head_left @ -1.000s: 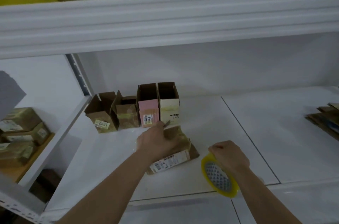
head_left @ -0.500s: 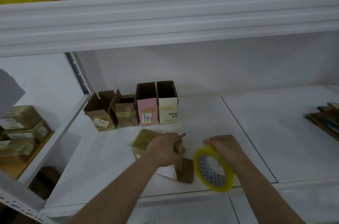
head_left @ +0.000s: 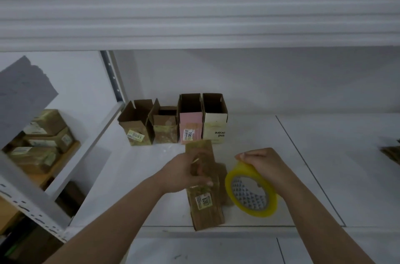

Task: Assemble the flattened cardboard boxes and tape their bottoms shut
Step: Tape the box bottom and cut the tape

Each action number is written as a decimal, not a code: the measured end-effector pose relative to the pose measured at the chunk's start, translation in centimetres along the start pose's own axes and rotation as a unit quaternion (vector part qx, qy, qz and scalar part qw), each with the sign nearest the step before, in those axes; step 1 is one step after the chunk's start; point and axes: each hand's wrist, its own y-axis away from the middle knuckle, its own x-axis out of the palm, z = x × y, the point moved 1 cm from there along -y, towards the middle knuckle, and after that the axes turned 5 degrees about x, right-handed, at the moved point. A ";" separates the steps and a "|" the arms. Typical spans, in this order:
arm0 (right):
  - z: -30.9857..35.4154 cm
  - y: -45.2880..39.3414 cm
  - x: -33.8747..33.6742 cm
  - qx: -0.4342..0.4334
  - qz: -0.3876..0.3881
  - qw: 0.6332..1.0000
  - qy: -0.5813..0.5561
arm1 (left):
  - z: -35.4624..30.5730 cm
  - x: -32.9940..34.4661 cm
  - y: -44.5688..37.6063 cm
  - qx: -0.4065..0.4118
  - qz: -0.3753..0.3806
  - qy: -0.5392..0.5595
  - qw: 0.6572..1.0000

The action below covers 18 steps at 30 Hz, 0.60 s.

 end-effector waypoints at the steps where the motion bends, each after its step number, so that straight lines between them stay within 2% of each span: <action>1: 0.2 0.1 0.0 -0.006 -0.002 1.000 0.005 | 0.0 0.2 0.0 -0.020 -0.036 0.032 0.999; 4: 0.5 0.4 -0.2 -0.026 -0.002 0.999 0.027 | -0.3 0.8 -0.3 -0.069 -0.125 0.073 0.987; 6: 0.5 0.5 -0.4 -0.036 0.002 0.999 0.040 | -1.1 1.1 -0.7 -0.069 -0.168 0.111 0.977; 10: 0.8 0.8 -0.6 -0.049 0.007 0.996 0.076 | -3.2 2.0 -2.1 -0.023 -0.148 0.208 0.967; 12: 0.9 0.9 -0.4 -0.053 0.007 0.994 0.100 | -3.3 2.4 -2.6 -0.018 -0.141 0.191 0.971; 16: 1.0 1.4 -0.5 -0.058 0.002 0.992 0.110 | -3.0 2.1 -2.4 -0.039 -0.211 0.209 0.954; 18: 1.4 1.7 -0.8 -0.061 0.003 0.990 0.125 | -3.7 2.1 -2.3 -0.032 -0.179 0.216 0.959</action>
